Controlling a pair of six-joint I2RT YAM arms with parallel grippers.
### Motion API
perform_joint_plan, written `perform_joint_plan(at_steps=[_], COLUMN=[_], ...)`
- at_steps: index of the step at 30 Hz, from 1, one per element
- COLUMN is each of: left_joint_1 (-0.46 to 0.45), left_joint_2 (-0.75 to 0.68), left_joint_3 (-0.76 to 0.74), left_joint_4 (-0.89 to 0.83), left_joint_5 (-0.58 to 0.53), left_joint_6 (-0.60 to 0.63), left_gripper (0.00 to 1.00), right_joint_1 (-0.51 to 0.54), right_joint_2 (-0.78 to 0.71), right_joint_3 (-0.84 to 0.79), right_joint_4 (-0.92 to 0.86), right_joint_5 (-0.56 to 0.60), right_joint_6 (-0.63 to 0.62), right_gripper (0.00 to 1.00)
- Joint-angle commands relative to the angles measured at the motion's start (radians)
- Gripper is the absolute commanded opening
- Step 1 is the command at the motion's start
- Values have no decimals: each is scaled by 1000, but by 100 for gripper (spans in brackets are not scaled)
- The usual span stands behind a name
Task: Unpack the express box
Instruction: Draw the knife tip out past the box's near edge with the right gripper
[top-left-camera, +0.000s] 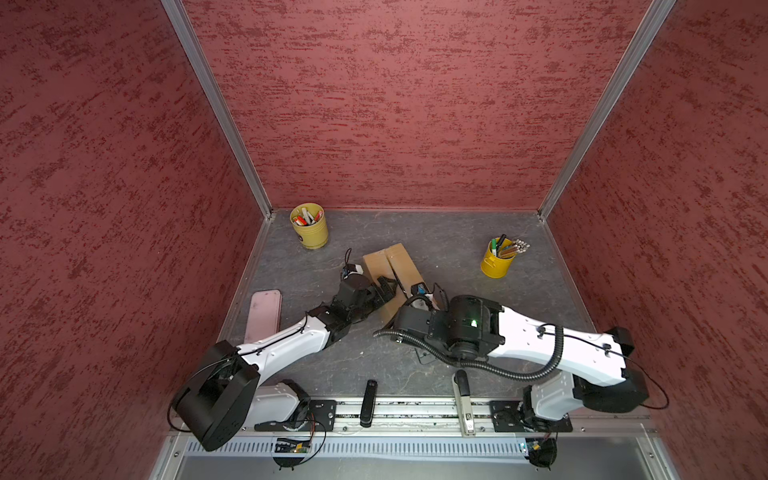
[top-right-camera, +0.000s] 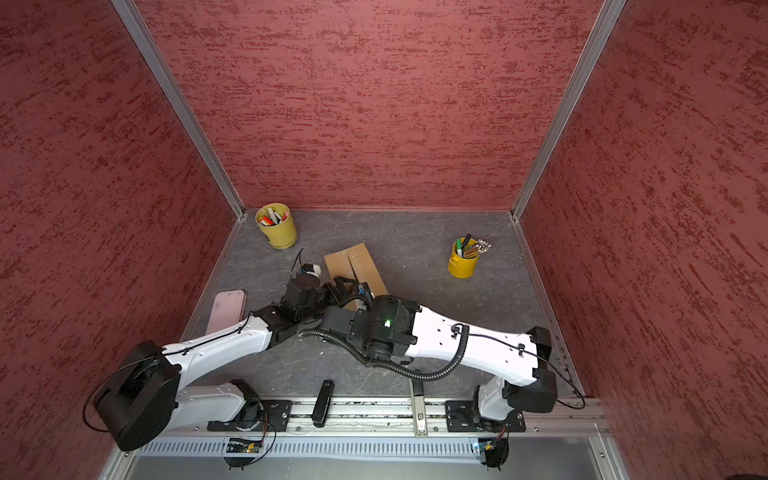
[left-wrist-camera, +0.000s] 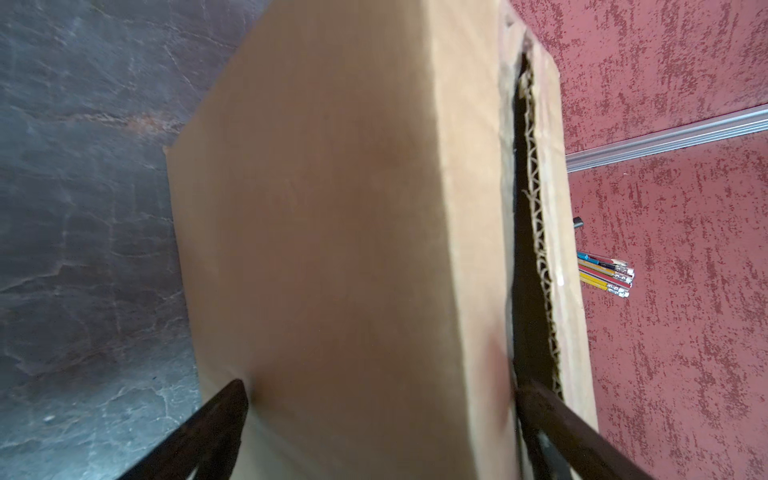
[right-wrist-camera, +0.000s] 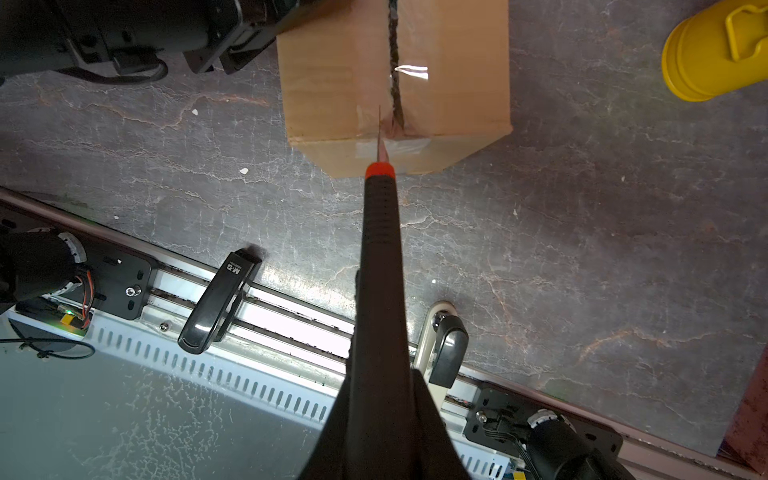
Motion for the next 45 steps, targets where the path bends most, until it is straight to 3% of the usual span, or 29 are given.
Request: perform_joint_plan(at_steps=[1, 19, 31, 45], left_joint_1=[4, -7, -8, -8], left_joint_2=[19, 6, -16, -14], left_joint_3=[-6, -8, -20, -20], left_joint_4=[-80, -87, -95, -95], left_joint_5=[-72, -77, -85, -86], left_joint_6=[-1, 0, 0, 0], left_gripper=[100, 100, 100, 100], right_joint_1=[8, 5, -66, -92], right_joint_2=[-40, -8, 10, 1], right_joint_3=[10, 81, 33, -38], right_joint_4=[-46, -27, 57, 99], right_joint_5=[30, 109, 54, 4], right_joint_6=[44, -36, -155, -182], right_gripper=[0, 0, 0, 0])
